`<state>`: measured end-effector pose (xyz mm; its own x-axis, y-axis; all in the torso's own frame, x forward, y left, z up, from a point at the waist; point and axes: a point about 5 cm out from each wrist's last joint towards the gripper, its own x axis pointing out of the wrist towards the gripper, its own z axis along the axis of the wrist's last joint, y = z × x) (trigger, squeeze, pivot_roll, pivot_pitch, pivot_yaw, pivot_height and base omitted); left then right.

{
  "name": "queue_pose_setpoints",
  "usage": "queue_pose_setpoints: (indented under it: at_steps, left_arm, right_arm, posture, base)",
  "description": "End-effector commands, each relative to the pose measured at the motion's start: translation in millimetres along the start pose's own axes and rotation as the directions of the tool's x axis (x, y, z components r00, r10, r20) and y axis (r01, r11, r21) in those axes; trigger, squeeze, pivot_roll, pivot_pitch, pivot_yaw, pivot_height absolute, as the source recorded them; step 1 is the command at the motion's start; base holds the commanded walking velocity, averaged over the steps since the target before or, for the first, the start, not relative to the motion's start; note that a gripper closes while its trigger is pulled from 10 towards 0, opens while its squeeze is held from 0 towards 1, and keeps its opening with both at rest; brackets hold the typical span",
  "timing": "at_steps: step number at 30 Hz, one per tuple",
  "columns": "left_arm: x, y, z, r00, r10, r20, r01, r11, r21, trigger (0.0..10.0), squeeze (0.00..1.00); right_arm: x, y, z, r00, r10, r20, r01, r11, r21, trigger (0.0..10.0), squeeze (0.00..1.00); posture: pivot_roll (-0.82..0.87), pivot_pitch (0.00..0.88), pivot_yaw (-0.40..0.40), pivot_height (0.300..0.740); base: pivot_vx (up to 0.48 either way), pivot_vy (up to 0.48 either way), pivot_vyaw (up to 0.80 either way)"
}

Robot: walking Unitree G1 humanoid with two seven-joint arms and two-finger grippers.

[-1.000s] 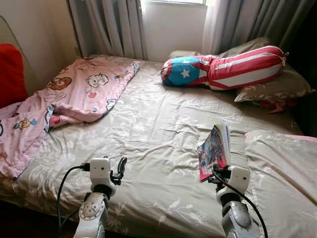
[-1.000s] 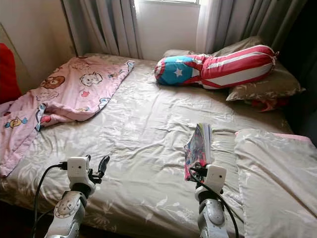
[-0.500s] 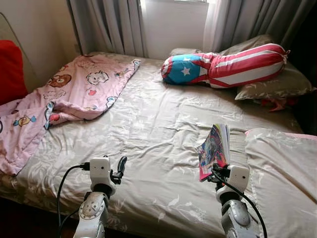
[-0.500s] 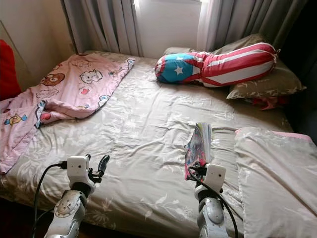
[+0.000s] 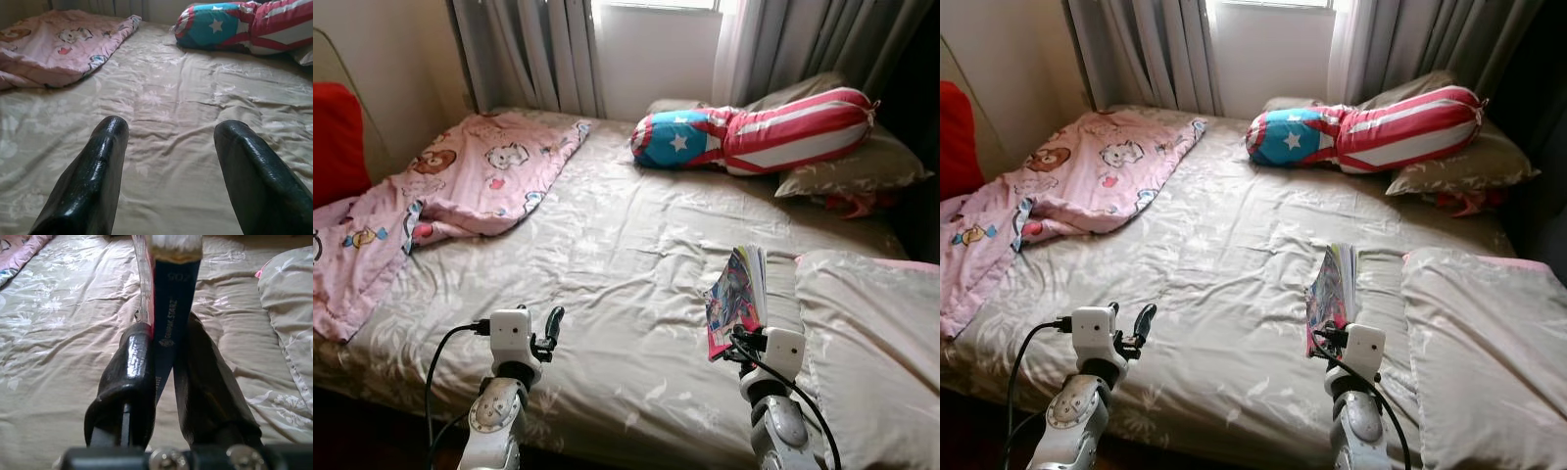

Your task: Clean up the room

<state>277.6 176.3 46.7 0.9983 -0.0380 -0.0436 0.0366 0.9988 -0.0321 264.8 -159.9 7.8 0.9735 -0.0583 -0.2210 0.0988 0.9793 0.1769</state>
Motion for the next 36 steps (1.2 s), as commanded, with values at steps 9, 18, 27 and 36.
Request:
queue_pose_setpoints:
  at_steps: [9, 18, 27, 36]
  left_arm:
    - [-0.3, -3.2, -1.1, 1.0, -0.015, -0.011, 0.015, 1.0, -0.005, 10.0, 0.0]
    - [-0.1, -4.8, -0.5, 1.0, -0.03, -0.011, 0.029, 1.0, -0.005, 10.0, 0.0]
    - [-0.7, -5.0, -1.4, 0.999, -0.031, -0.018, 0.031, 1.0, -0.005, 10.0, 0.0]
    - [-0.8, -4.9, -1.6, 0.999, -0.031, -0.023, 0.031, 0.999, -0.008, 10.0, 0.0]
  right_arm:
    - [3.8, 1.8, 9.9, 0.998, 0.005, 0.056, -0.004, 1.0, -0.002, 10.0, 0.0]
    - [3.2, 2.2, 9.1, 0.998, 0.001, 0.056, -0.001, 1.0, -0.002, 10.0, 0.0]
    - [3.4, 2.7, 9.6, 0.998, -0.002, 0.057, 0.002, 1.0, -0.003, 10.0, 0.0]
    - [4.3, 2.5, 8.5, 0.999, -0.008, 0.048, 0.008, 1.0, -0.005, 10.0, 0.0]
  posture:
    - [-0.1, 0.0, -0.031, 0.665]
    - [-0.09, 0.0, -0.029, 0.665]
    - [-0.09, 0.0, -0.031, 0.665]
    - [-0.09, 0.0, -0.031, 0.646]
  base:
    - [0.0, 0.0, 0.0]
    - [0.0, 0.0, 0.0]
    - [0.0, 0.0, 0.0]
    - [0.0, 0.0, 0.0]
